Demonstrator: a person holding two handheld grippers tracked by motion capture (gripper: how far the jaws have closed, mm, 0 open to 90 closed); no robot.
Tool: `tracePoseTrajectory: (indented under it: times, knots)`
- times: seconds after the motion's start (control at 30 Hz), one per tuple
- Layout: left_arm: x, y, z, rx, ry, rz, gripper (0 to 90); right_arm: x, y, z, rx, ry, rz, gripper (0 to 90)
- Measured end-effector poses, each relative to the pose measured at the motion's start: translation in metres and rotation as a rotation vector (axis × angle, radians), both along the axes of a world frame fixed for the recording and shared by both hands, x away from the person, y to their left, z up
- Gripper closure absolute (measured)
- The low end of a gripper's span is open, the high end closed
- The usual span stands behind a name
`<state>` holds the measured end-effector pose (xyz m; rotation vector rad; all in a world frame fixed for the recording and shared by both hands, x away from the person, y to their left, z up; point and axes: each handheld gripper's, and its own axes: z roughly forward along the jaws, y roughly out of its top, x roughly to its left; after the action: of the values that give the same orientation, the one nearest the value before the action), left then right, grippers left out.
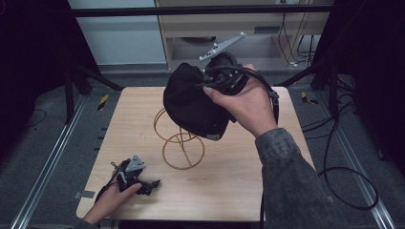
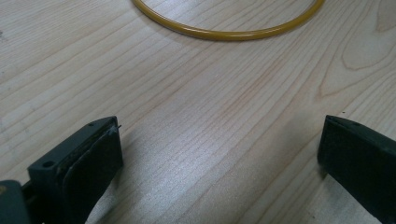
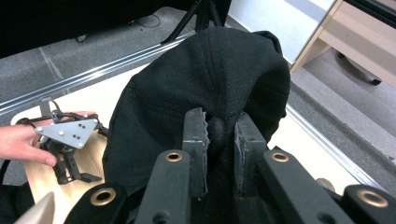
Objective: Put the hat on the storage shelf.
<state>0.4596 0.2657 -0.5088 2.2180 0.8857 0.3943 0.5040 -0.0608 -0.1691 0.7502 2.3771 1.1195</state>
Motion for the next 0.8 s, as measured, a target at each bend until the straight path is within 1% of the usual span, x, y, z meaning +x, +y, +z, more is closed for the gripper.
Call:
tracePoseTrajectory:
  times: [0.2,0.23,0.37,0.43,0.47,0.53,0.57,0.8]
  knots:
    - [-0.001,-0.001,0.0,0.001,0.001,-0.002,0.0,0.004,0.011,0.003,-0.012,0.007,0.018,78.4]
    - [-0.001,-0.001,0.0,0.001,0.001,-0.004,0.0,0.008,0.015,0.003,-0.01,0.024,0.023,78.3]
    - [-0.001,-0.001,0.0,0.001,0.001,-0.005,0.0,0.012,0.02,0.003,-0.015,0.036,0.029,78.3]
    - [-0.001,-0.001,0.0,0.001,0.001,-0.006,0.0,0.014,0.025,0.001,-0.024,0.05,0.03,78.3]
    - [-0.001,-0.001,0.0,0.001,0.001,-0.006,0.0,0.015,0.03,0.0,-0.034,0.053,0.035,78.3]
    - [-0.001,-0.001,0.0,0.001,0.001,-0.006,0.0,0.016,0.031,-0.001,-0.038,0.053,0.039,78.2]
    - [-0.001,-0.001,0.0,0.001,0.001,-0.007,0.0,0.016,0.036,-0.002,-0.044,0.059,0.046,78.2]
    - [-0.001,-0.001,0.0,0.002,0.001,-0.007,0.0,0.019,0.045,-0.006,-0.058,0.067,0.06,78.2]
